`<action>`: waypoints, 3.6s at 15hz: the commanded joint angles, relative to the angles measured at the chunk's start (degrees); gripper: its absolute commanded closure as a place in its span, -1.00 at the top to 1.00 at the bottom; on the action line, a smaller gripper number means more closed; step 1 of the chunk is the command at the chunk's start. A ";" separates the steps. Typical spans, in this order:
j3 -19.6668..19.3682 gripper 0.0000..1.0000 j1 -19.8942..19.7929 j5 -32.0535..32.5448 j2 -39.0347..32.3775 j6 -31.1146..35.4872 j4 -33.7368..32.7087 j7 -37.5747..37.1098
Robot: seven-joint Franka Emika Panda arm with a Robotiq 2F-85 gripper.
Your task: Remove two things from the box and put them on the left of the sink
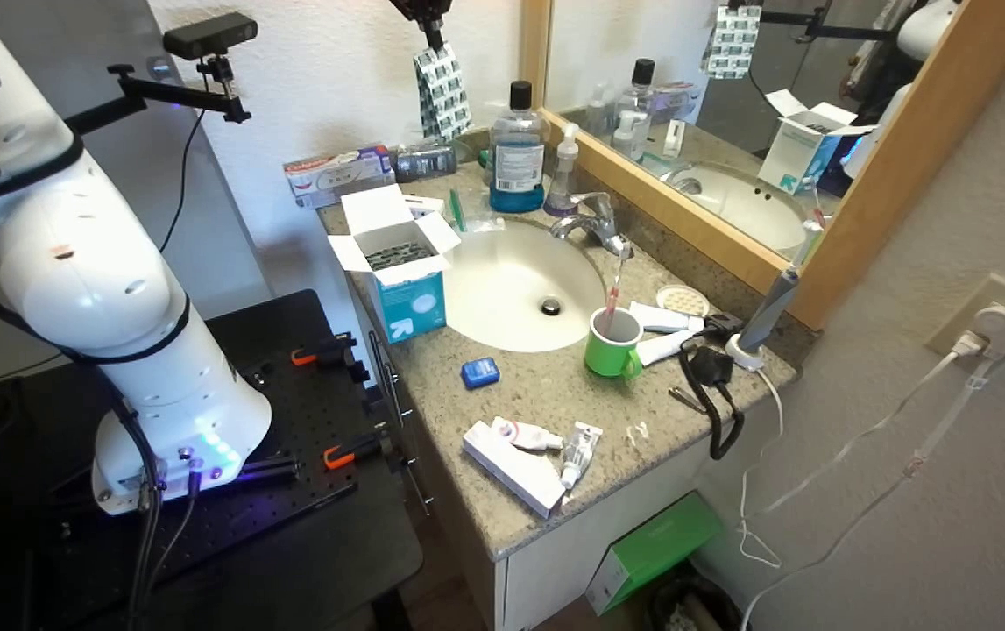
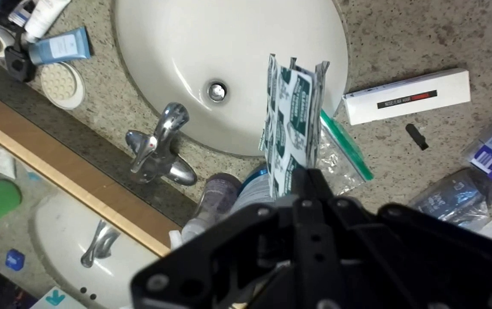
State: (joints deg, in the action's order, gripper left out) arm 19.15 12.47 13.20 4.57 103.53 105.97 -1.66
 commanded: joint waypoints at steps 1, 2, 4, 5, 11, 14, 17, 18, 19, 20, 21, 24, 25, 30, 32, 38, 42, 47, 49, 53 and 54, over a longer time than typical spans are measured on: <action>-0.53 -0.96 1.93 -0.96 -2.38 -1.96 -3.28 2.59; -0.52 -0.96 2.27 -1.22 -2.68 -1.83 -3.43 2.88; -0.50 -0.96 2.90 -1.80 -3.17 -1.24 -3.55 3.71; -0.56 -0.97 3.12 -2.64 -3.34 -0.76 -3.50 4.29; -0.23 -0.96 4.52 -6.71 -4.47 0.74 -3.11 7.37; 0.07 -0.96 5.41 -8.28 -5.29 1.71 -3.19 8.32; 0.40 -0.96 6.34 -8.65 -6.80 2.60 -3.71 8.63; 0.42 -0.96 6.62 -8.58 -7.39 2.74 -3.93 8.87; 0.49 -0.96 6.89 -8.25 -8.07 3.14 -4.15 8.84; 0.54 -0.96 7.08 -8.29 -8.77 3.35 -4.47 9.19; 0.55 -0.96 7.28 -8.20 -9.79 3.54 -5.02 9.33; 0.44 -0.96 7.56 -8.33 -12.60 3.52 -6.74 9.79; 0.41 -0.96 7.60 -8.40 -13.22 3.70 -7.00 10.19; 0.04 -0.96 7.46 -8.39 -16.42 4.00 -8.54 11.44; -0.18 -0.96 7.30 -8.34 -17.20 4.22 -8.39 11.98; -0.81 -0.96 7.00 -8.70 -19.43 5.22 -6.97 12.15; -0.69 -0.96 7.50 -8.38 -21.71 5.25 -7.56 12.14; -0.53 -0.96 7.79 -8.23 -23.96 5.92 -9.58 13.15; -0.56 -0.96 7.87 -8.08 -25.19 5.85 -11.56 13.92; -0.56 -0.96 8.34 -8.02 -28.99 4.58 -17.73 15.86; -0.64 -0.96 8.55 -7.85 -30.02 4.47 -19.23 16.09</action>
State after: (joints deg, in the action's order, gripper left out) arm 18.65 20.19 5.22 -21.83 109.55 92.62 12.89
